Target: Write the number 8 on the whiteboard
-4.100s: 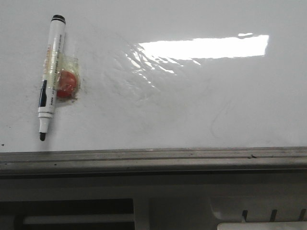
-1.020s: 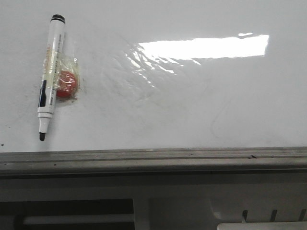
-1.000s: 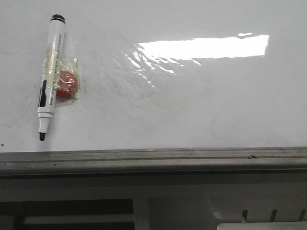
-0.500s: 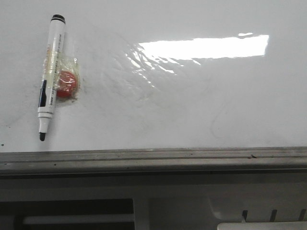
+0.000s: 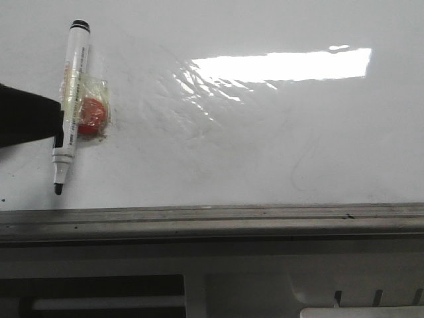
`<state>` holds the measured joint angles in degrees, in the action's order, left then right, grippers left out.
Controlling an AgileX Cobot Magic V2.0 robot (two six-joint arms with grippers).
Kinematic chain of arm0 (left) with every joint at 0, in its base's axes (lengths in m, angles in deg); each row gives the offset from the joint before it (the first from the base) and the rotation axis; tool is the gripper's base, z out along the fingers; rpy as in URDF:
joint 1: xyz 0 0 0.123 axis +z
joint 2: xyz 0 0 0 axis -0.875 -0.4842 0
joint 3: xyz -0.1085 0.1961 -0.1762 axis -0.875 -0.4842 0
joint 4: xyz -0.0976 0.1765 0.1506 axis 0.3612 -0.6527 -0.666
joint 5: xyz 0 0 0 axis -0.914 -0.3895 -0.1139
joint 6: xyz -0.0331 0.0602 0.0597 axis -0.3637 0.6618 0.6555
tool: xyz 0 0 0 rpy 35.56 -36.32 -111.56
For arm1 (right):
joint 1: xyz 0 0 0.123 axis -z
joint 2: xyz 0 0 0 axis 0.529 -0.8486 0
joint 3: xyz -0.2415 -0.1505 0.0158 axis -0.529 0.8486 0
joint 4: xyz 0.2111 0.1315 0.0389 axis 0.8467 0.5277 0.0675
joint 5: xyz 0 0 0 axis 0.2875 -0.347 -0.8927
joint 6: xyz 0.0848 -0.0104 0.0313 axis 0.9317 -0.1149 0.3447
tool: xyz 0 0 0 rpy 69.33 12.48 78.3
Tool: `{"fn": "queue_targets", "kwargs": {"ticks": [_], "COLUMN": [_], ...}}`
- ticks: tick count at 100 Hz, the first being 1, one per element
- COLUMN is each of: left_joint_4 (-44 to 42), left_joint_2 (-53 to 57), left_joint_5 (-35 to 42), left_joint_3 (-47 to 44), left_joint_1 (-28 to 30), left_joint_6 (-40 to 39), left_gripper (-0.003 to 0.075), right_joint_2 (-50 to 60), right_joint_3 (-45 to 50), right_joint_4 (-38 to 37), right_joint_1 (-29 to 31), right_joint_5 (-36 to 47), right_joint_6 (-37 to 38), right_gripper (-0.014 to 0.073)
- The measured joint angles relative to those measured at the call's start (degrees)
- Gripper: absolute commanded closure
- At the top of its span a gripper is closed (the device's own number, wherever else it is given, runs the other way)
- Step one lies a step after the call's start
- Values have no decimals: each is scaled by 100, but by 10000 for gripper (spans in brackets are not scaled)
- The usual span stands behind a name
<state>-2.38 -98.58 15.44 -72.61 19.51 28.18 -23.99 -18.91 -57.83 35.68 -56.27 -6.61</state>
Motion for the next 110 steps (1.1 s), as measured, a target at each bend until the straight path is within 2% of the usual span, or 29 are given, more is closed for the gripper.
{"fn": "queue_targets", "kwargs": {"ticks": [32,39,49,66,90,102,110], "left_joint_4": [54,45,20,43,-64,-501,-992], "left_joint_2": [-736,-839,-955,-1049,-1058,-1008,-947], "left_joint_5": [627,743,825,802,793,672,647], "left_joint_3": [12,12,46,56,56,119,210], "left_joint_1": [-11,-34,-34,-34,-34,-34,-34], "left_joint_6": [-73,-111,-190,-217,-235,-244,-258], "left_gripper": [283,316,448,739,741,741,741], "right_joint_2": [0,0,0,0,-100,-408,-710], "right_joint_3": [0,0,0,0,-206,-502,-729], "right_joint_4": [0,0,0,0,0,0,33], "right_joint_1": [-114,-278,-508,-646,-996,-1552,-2098], "right_joint_5": [3,38,49,62,-124,-757,-1116], "right_joint_6": [0,0,0,0,-2,-360,-674], "right_gripper": [657,657,657,657,655,652,587]}}
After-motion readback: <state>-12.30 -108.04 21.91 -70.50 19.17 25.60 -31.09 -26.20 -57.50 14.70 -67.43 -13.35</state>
